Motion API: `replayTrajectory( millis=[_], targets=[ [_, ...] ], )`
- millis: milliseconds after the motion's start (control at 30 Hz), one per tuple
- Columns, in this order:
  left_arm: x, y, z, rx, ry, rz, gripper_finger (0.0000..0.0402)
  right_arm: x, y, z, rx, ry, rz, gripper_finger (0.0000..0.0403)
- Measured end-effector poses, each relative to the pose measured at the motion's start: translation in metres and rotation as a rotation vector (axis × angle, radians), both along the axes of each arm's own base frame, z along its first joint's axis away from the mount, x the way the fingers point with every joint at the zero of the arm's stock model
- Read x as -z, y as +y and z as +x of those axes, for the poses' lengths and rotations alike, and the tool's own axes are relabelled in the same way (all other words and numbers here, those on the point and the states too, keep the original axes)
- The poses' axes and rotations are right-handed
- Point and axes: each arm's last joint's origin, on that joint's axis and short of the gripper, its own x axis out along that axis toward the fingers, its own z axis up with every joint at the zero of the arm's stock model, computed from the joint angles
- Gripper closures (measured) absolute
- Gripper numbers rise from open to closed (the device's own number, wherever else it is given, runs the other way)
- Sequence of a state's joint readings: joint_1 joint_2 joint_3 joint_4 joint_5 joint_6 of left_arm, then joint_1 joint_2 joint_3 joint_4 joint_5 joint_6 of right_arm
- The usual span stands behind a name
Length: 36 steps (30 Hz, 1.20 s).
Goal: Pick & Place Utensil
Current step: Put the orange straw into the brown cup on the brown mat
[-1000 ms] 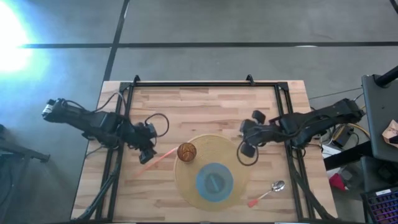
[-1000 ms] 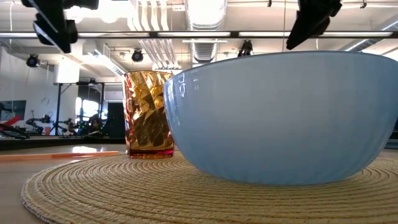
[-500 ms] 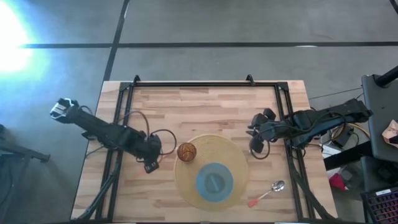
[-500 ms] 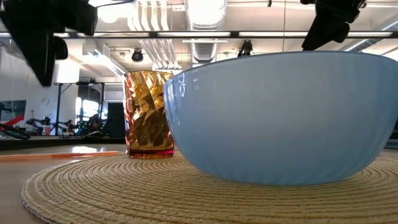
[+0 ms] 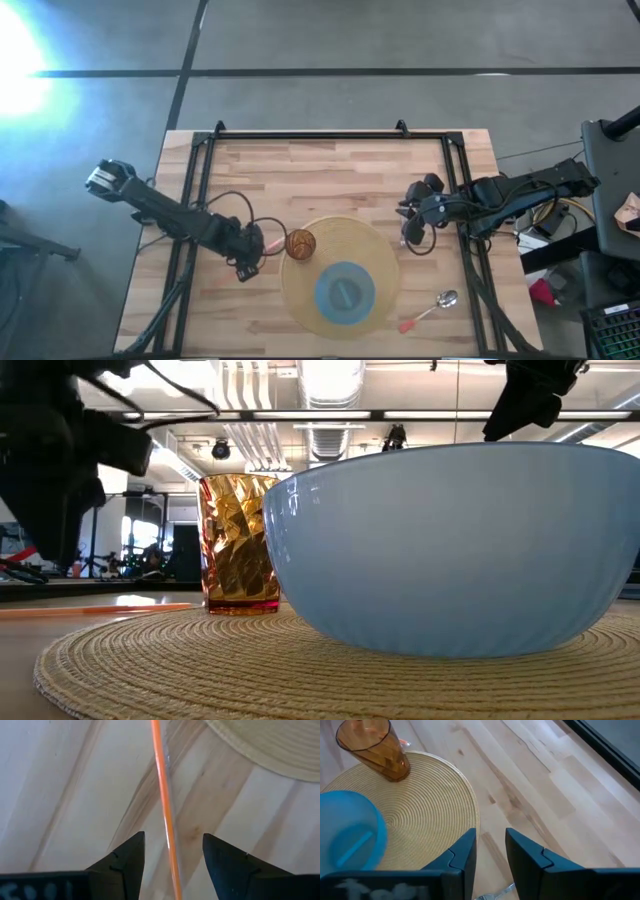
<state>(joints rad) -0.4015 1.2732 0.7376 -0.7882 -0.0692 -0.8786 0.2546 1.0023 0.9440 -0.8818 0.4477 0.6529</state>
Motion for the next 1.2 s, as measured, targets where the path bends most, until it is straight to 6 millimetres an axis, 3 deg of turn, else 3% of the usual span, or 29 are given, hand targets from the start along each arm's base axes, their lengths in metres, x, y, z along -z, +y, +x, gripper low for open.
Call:
replayTrajectory(
  millis=[233, 600, 1200],
  targets=[
    [0.018, -0.002, -0.003, -0.027, -0.044, -0.031, 0.0211, 0.000, 0.000, 0.000, 0.002, -0.001, 0.002, 0.0307],
    [0.019, -0.005, -0.004, -0.049, -0.082, 0.005, 0.0211, 0.000, 0.000, 0.001, 0.002, -0.009, 0.005, 0.0311],
    [0.047, -0.009, 0.004, -0.057, 0.042, 0.076, 0.0211, -0.001, 0.001, 0.002, -0.001, -0.024, 0.007, 0.0325]
  ],
)
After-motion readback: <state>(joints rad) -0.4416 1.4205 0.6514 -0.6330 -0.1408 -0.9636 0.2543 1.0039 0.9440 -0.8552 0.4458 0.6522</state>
